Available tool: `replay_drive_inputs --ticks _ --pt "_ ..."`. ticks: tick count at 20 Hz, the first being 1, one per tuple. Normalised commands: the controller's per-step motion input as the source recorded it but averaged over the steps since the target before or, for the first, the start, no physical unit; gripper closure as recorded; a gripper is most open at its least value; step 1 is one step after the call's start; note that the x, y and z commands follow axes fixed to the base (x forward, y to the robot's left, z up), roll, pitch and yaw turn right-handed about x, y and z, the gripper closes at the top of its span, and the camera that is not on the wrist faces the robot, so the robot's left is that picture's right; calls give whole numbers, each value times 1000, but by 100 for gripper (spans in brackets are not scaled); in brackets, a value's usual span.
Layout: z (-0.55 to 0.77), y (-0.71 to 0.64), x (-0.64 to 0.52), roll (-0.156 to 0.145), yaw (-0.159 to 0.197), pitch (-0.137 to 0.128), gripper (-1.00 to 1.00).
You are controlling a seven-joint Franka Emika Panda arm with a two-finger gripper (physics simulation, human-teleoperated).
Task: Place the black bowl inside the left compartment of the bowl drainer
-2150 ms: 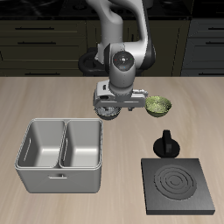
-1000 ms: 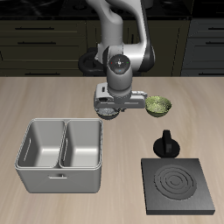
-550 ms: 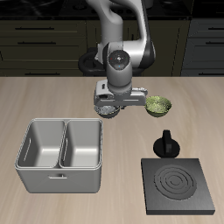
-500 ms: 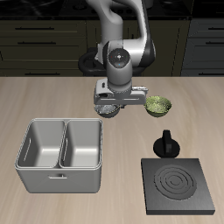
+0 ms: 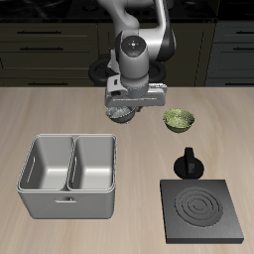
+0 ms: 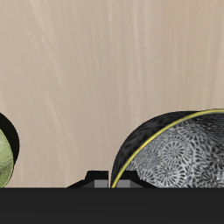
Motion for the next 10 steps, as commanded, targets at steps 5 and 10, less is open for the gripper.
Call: replay_drive_inputs --ticks 5,10 --pt "363 -68 -7 -10 12 -53 100" --pt "503 -84 -32 -14 -3 -74 100"
